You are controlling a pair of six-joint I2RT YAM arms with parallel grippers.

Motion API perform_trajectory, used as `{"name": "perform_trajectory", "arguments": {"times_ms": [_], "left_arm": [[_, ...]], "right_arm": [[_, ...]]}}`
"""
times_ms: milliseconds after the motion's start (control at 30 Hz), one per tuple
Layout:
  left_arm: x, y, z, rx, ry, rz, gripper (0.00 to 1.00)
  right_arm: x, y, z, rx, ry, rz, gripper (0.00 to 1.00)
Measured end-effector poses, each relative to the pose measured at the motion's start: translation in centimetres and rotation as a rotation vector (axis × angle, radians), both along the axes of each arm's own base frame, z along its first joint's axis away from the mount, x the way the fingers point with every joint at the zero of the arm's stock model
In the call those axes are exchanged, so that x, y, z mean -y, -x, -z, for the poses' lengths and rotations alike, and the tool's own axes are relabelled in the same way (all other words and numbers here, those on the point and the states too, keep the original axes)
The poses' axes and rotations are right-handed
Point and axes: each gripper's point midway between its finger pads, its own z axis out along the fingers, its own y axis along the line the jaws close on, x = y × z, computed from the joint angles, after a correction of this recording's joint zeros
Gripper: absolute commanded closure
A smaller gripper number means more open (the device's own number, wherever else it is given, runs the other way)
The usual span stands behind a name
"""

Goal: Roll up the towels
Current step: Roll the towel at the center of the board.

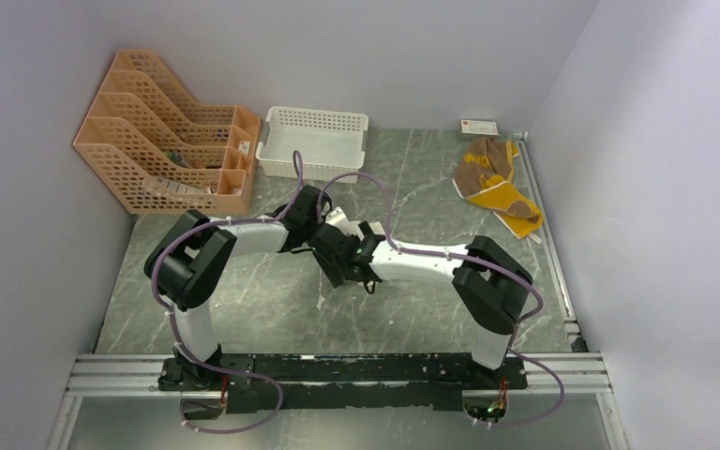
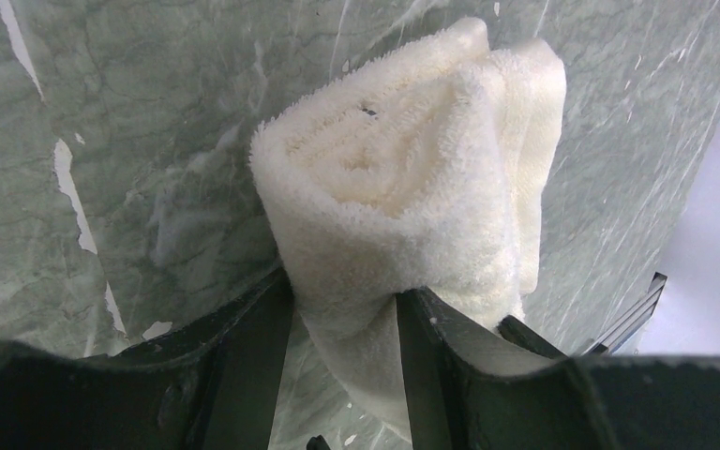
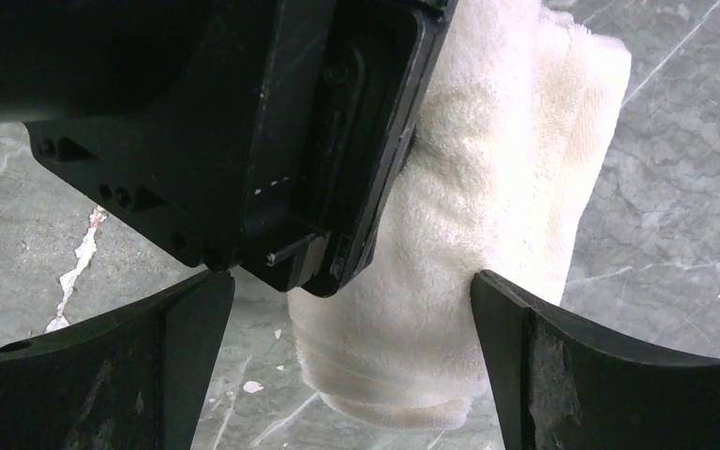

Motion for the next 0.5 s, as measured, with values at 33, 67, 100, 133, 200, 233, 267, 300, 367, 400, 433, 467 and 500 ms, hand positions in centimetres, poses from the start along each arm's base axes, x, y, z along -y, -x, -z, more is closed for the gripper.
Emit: {"name": "perform_trajectory", "arguments": {"times_ms": [33, 67, 100, 133, 200, 233, 267, 300, 367, 400, 433, 467, 500], "left_arm": [[0.0, 0.0, 0.0, 0.000, 0.000, 0.000, 0.44], [0.0, 0.0, 0.0, 0.000, 0.000, 0.000, 0.44], [0.0, 0.0, 0.0, -0.001, 0.000, 0.000, 0.44], [0.0, 0.0, 0.0, -0.001, 0.000, 0.000, 0.44], [0.0, 0.0, 0.0, 0.000, -0.001, 0.000, 0.45], [0.0, 0.1, 0.0, -0.001, -0.001, 0.001, 0.45], [0.0, 0.1, 0.0, -0.001, -0.001, 0.002, 0.45], [0.1, 0.2, 0.0, -0.001, -0.001, 0.005, 0.45], [0.2, 0.2, 0.0, -0.001, -0.002, 0.007, 0.45], [0.2, 0.3, 0.0, -0.001, -0.002, 0.007, 0.45], [0.2, 0.3, 0.0, -0.002, -0.002, 0.007, 0.45], [0.2, 0.3, 0.0, -0.002, -0.002, 0.007, 0.45], [0.1, 0.3, 0.0, -0.002, -0.003, 0.006, 0.45]], "right_arm": [[0.0, 0.0, 0.0, -0.002, -0.005, 0.005, 0.00], [-0.1, 0.0, 0.1, -0.007, -0.012, 0.011, 0.00], [-0.1, 0.1, 0.2, -0.014, -0.023, 0.017, 0.00], [-0.1, 0.0, 0.3, -0.023, -0.037, 0.023, 0.00], [0.1, 0.0, 0.6, -0.038, -0.072, 0.036, 0.00], [0.3, 0.0, 0.6, -0.045, -0.098, 0.043, 0.00], [0.6, 0.0, 0.5, -0.048, -0.131, 0.047, 0.00], [0.9, 0.1, 0.2, -0.046, -0.167, 0.048, 0.00], [1.3, 0.4, -1.0, -0.037, -0.255, 0.039, 0.03], [1.5, 0.5, -2.0, -0.026, -0.311, 0.032, 0.04], [1.6, 0.6, -3.2, -0.011, -0.373, 0.024, 0.07], [1.6, 0.5, -4.6, 0.009, -0.442, 0.014, 0.10], [1.7, 0.3, -5.9, 0.028, -0.510, 0.008, 0.11]]}}
